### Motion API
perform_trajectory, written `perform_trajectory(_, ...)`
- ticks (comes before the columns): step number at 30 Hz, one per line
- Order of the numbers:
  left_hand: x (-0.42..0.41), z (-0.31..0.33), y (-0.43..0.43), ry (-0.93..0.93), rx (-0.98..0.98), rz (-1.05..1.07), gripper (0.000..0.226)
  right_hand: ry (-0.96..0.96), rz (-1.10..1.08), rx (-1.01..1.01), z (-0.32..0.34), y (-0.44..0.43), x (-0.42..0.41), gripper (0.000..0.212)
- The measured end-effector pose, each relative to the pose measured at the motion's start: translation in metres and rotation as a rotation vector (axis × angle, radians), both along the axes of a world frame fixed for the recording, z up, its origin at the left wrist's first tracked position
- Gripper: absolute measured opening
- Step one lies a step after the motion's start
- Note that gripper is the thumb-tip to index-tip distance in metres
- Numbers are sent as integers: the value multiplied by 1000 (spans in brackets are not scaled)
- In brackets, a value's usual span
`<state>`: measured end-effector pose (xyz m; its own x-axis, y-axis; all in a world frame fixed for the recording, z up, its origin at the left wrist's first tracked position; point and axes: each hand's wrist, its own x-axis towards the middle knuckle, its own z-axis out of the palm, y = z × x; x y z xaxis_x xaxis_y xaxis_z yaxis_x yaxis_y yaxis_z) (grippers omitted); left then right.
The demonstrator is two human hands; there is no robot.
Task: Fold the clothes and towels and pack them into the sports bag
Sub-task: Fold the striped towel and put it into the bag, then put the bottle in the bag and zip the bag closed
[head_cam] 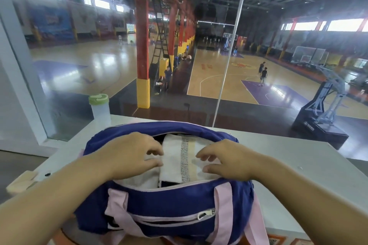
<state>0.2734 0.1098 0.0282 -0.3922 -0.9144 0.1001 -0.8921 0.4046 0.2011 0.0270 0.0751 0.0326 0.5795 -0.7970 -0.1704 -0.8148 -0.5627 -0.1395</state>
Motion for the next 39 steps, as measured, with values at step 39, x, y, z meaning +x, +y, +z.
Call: perform_trajectory(39, 250, -43, -129, -150, 14, 644, 25, -292, 269, -118, -73, -272, 377, 62)
